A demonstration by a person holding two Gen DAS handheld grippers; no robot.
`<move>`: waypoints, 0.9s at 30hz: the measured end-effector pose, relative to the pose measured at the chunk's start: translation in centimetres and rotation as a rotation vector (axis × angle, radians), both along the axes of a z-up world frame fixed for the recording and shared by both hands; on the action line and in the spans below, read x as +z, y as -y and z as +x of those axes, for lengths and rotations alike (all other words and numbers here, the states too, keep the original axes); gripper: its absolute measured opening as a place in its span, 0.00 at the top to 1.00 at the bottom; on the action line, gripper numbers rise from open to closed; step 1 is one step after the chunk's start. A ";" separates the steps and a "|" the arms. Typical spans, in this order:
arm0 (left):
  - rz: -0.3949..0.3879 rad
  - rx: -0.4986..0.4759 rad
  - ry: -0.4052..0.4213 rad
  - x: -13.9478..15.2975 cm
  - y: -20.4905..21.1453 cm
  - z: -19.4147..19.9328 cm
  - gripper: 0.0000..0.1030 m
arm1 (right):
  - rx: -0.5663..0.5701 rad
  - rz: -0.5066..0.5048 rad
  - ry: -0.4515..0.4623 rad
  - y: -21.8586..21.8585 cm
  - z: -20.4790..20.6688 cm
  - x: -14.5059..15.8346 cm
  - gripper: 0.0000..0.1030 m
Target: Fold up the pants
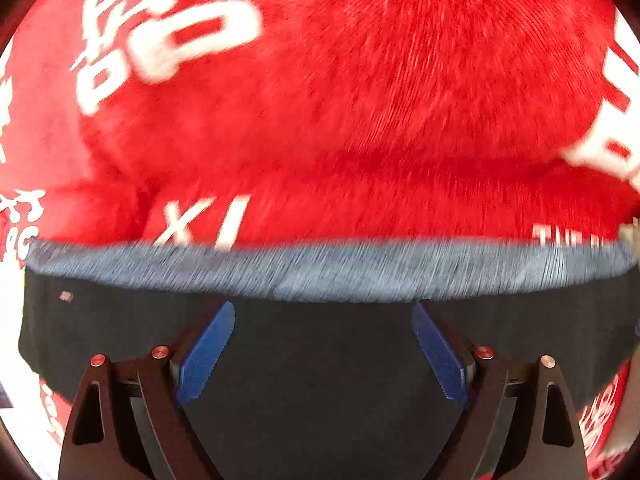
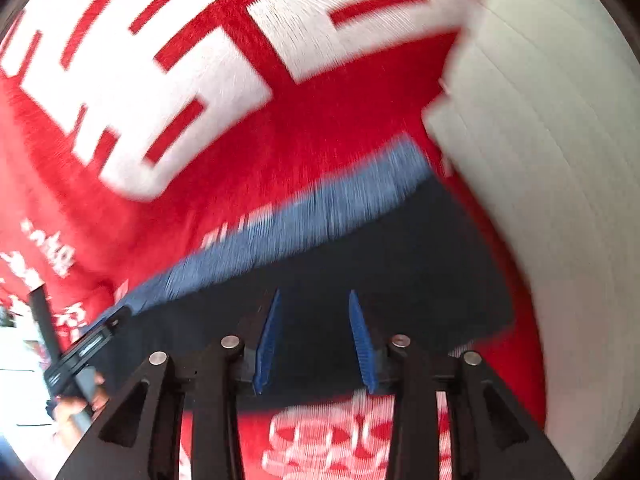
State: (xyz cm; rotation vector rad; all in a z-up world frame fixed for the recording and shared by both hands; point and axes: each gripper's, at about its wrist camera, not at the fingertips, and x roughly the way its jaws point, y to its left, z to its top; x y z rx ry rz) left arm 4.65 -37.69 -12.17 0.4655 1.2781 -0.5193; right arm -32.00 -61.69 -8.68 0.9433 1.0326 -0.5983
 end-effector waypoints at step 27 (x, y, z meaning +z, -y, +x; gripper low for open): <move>0.099 -0.078 0.002 -1.7 -0.1 -4.7 0.11 | -0.275 -0.091 -0.010 0.7 -6.8 0.8 0.81</move>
